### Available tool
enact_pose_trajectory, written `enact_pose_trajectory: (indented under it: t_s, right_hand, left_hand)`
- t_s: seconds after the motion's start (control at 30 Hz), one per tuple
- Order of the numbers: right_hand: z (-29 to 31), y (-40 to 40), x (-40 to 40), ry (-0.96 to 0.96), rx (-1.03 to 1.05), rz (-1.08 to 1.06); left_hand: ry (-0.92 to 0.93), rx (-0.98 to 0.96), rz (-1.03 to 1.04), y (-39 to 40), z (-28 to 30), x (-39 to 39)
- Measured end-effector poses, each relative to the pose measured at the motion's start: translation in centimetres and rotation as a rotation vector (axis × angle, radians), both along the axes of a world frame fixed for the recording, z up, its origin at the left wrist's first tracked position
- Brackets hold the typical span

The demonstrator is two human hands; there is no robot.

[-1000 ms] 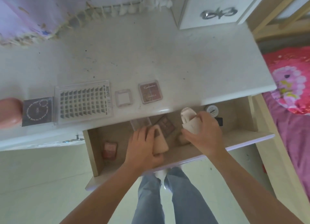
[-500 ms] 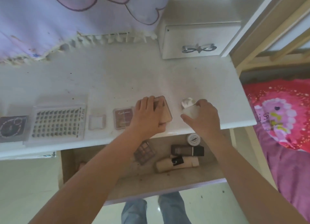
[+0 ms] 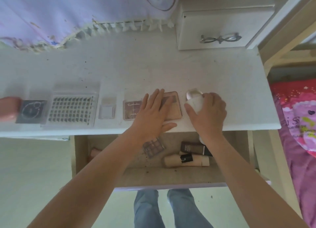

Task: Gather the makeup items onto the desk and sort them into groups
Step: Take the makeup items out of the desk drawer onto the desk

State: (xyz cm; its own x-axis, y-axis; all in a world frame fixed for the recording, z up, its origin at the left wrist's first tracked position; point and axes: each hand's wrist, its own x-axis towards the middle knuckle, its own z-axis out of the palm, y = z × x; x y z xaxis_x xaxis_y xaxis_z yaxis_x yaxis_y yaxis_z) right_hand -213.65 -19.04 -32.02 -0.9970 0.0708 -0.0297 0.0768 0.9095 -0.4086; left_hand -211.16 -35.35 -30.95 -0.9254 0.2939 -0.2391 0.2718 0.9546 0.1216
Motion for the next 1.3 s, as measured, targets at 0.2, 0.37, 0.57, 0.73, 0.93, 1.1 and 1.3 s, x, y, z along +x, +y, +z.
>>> enact_pose_trajectory:
  t_s: [0.2, 0.37, 0.57, 0.73, 0.93, 1.1, 1.3]
  right_hand:
    - [0.5, -2.1, 7.3, 0.287, -0.244, 0.383]
    - [-4.6, -9.8, 11.4, -0.473, 0.022, 0.604]
    - [-10.0, -17.5, 11.0, -0.475, 0.207, 0.397]
    - [-12.8, -19.6, 11.0, -0.411, 0.285, 0.377]
    - [-13.1, -20.4, 11.0, -0.342, 0.265, 0.311]
    - [-12.8, -19.8, 12.0, -0.346, 0.208, 0.260]
    - [-8.9, -17.1, 13.3, -0.462, 0.019, 0.237]
  left_hand:
    - [0.077, 0.257, 0.012, -5.8, -3.0, 11.4]
    - [-0.436, -0.122, 0.622, -12.4, -7.0, 15.3]
    - [-0.437, -0.184, 0.547, -14.5, -10.5, 14.1]
    - [-0.366, -0.267, 0.332, -16.4, -12.0, 13.7]
    - [-0.382, -0.273, 0.189, -17.2, -12.4, 13.4]
    - [-0.392, -0.278, 0.084, -18.3, -12.5, 13.7]
    - [-0.392, -0.256, 0.066, -18.4, -11.3, 13.4]
